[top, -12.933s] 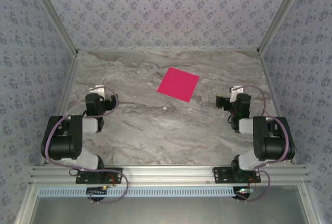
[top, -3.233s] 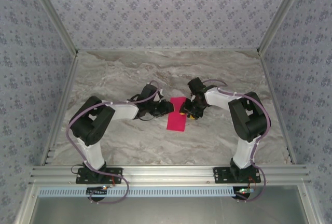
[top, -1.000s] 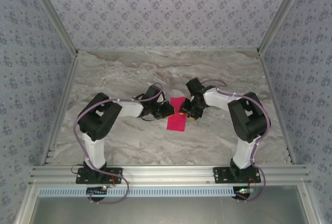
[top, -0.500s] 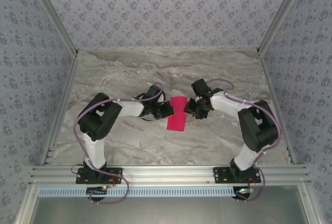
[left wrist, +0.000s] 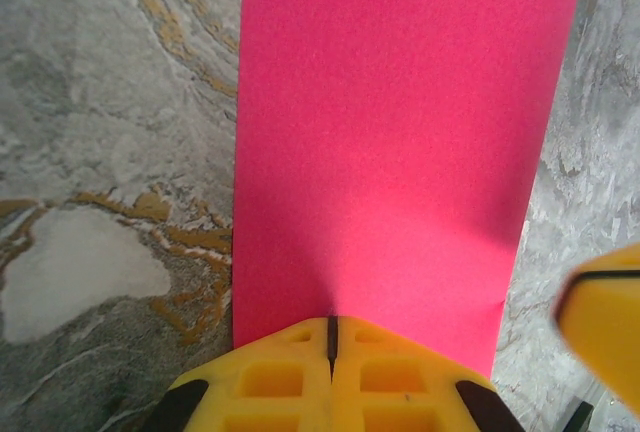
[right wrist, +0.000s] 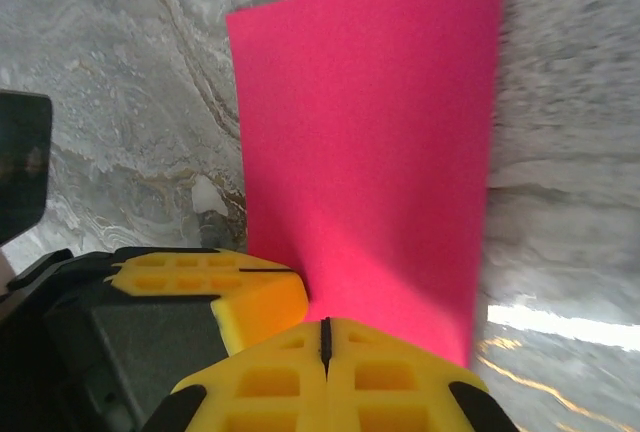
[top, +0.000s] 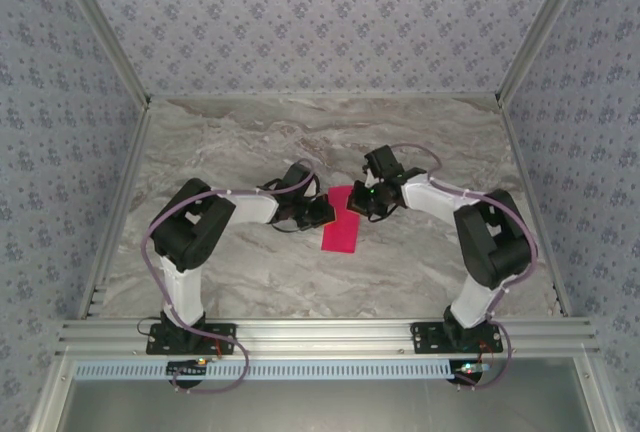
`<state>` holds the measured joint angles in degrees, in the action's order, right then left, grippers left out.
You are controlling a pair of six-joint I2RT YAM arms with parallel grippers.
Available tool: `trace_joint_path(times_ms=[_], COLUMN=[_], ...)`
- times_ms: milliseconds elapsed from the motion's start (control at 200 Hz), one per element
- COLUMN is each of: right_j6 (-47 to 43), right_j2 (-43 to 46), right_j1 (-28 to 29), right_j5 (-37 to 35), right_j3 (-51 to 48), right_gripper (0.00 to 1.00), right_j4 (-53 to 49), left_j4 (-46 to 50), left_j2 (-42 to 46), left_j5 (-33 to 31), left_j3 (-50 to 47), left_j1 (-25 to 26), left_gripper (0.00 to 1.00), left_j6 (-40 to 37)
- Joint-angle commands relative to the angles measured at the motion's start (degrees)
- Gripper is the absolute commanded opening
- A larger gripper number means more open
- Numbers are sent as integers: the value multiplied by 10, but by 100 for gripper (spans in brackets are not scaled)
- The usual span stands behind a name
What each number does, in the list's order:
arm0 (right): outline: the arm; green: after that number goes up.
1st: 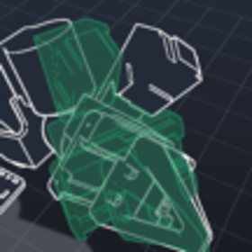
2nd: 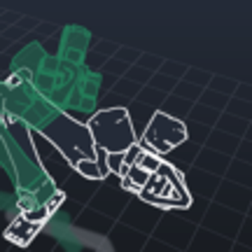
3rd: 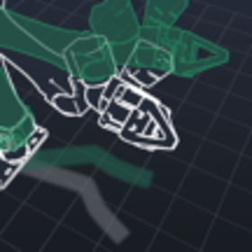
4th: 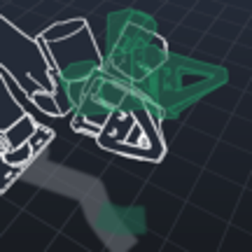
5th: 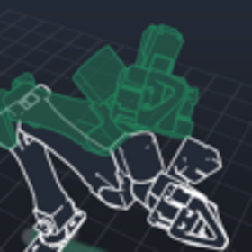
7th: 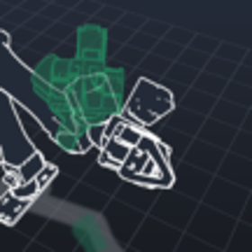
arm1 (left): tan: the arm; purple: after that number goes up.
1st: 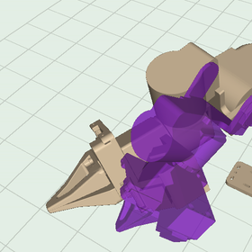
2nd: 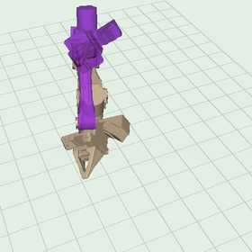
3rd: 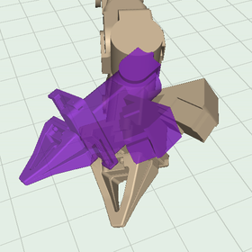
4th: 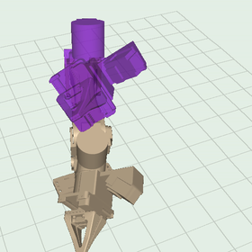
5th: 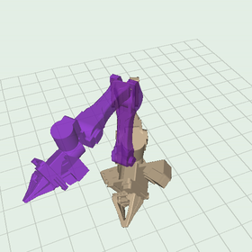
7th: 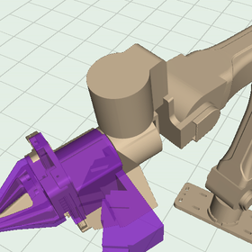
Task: Fold a paper plane with a square sheet of paper (pick it up from the middle)
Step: Fold the square sheet of paper in half at the center of the table.
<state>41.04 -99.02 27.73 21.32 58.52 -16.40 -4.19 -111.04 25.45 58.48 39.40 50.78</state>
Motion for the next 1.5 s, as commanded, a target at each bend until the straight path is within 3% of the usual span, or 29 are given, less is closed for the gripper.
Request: trace_joint_path(times_ms=[0,415,914,1119,1274,1494], right_j6=[-11,-77,-178,-141,-122,-104], right_j2=[-25,-87,-21,19,-32,-79], right_j1=[4,-2,-121,-79,-37,-43], right_j5=[28,12,42,64,79,105], right_j3=[18,27,-54,-41,-15,-15], right_gripper=[0,0,0,0,0,0], right_j4=[10,-39,-22,19,46,97], left_j4=[112,188,212,212,213,215], left_j2=[-39,-53,-62,-63,-66,-66], left_j5=[-56,-92,-109,-107,-107,-110], left_j3=[-17,13,-18,-4,2,-2], left_j1=[6,10,15,20,23,25], left_gripper=[0,0,0,0,0,0], left_j6=[-12,-14,16,11,11,16])
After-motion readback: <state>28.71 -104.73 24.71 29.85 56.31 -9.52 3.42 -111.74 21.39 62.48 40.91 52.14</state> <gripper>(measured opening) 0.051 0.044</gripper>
